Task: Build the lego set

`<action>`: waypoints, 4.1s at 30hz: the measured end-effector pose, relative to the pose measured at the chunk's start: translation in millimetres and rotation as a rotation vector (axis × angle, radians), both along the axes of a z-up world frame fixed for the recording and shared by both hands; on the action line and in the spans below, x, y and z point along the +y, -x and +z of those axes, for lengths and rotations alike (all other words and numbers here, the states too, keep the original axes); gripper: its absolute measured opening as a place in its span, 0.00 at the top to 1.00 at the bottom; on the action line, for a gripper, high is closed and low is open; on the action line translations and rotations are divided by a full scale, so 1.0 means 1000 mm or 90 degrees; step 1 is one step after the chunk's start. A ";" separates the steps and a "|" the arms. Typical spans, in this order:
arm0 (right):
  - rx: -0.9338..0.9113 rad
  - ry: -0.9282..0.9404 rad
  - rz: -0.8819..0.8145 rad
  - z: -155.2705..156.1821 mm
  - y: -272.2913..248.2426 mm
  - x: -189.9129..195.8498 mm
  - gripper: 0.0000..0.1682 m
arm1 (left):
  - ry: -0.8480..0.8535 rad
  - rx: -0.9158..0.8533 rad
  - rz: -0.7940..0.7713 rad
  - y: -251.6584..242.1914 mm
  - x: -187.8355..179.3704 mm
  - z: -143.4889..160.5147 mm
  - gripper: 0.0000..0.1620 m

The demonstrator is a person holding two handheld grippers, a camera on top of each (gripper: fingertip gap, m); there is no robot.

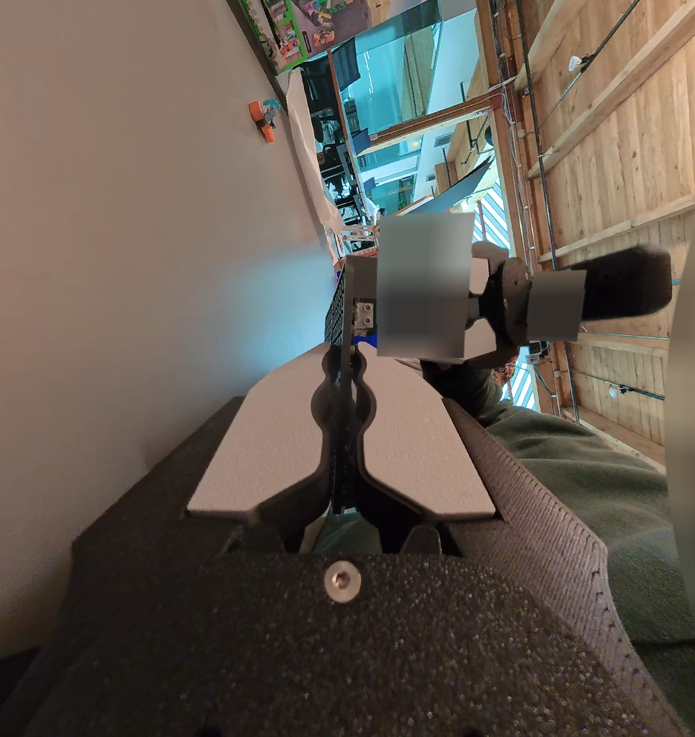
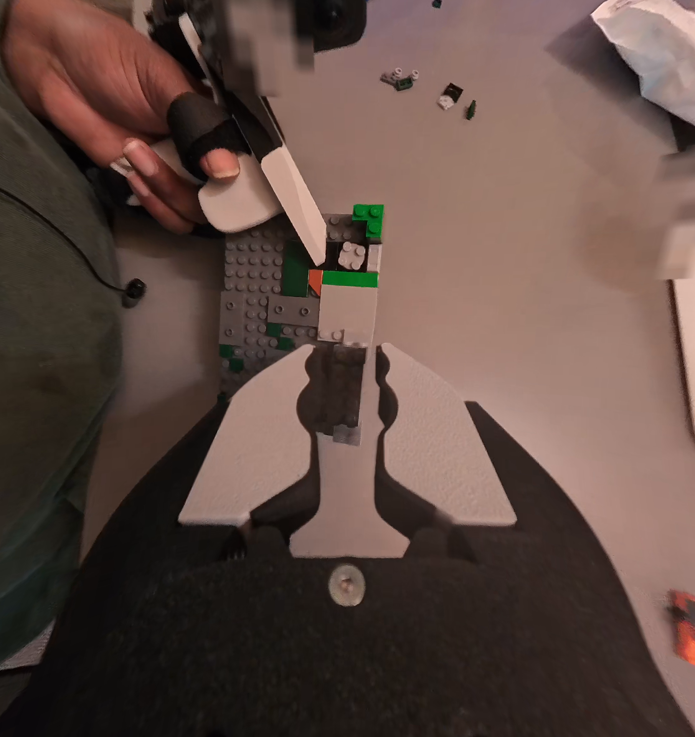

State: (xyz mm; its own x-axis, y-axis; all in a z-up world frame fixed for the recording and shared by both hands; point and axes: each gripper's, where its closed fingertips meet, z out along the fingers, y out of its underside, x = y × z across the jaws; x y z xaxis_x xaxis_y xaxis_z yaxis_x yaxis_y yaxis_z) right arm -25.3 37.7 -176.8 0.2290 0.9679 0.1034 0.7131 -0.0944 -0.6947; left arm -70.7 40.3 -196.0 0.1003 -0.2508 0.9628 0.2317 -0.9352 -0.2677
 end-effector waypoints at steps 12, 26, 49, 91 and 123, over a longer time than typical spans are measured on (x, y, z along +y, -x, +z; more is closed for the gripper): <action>0.119 0.470 0.086 -0.006 -0.008 -0.012 0.66 | -0.037 0.008 -0.050 -0.008 -0.014 0.006 0.96; 0.122 0.633 0.181 -0.017 0.000 -0.027 0.68 | -0.050 -0.002 -0.079 -0.011 -0.018 0.009 0.96; 0.156 0.532 0.232 -0.009 -0.002 -0.050 0.77 | -0.166 0.015 -0.150 -0.013 -0.036 0.025 0.95; 0.157 0.445 0.223 -0.006 -0.006 -0.071 0.76 | -0.223 0.005 -0.167 -0.017 -0.060 0.030 0.95; 0.139 0.316 0.227 0.013 0.007 -0.082 0.76 | -0.404 -0.034 -0.138 -0.004 -0.073 0.047 0.95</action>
